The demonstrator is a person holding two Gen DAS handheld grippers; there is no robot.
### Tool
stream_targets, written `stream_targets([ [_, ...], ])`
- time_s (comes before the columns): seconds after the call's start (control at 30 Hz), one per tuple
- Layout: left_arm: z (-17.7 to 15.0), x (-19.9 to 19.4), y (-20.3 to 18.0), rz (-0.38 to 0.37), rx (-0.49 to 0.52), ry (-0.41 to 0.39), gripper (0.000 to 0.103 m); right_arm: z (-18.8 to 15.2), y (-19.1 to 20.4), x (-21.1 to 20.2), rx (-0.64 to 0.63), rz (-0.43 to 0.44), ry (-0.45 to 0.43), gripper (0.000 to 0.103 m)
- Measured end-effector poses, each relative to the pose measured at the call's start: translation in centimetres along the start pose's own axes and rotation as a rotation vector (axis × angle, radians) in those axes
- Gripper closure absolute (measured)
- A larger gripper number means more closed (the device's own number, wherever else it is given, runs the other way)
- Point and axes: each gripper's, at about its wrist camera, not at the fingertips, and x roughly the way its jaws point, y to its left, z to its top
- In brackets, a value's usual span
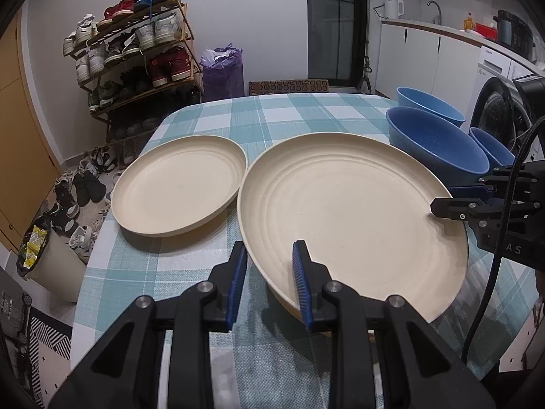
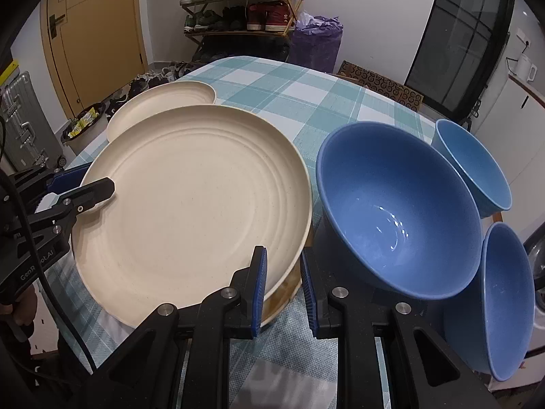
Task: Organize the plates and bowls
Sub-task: 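Lower the held plate onto the other cream plate and open the left gripper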
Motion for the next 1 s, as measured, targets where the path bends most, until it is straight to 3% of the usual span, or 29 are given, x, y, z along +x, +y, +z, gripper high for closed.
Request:
stream_targets([
  [1.0, -1.0, 2.6, -1.3, 0.022, 0.047, 0.055, 0.078, -1.0, 0.8, 2.4, -0.019, -0.055, 0.03, 0.083],
])
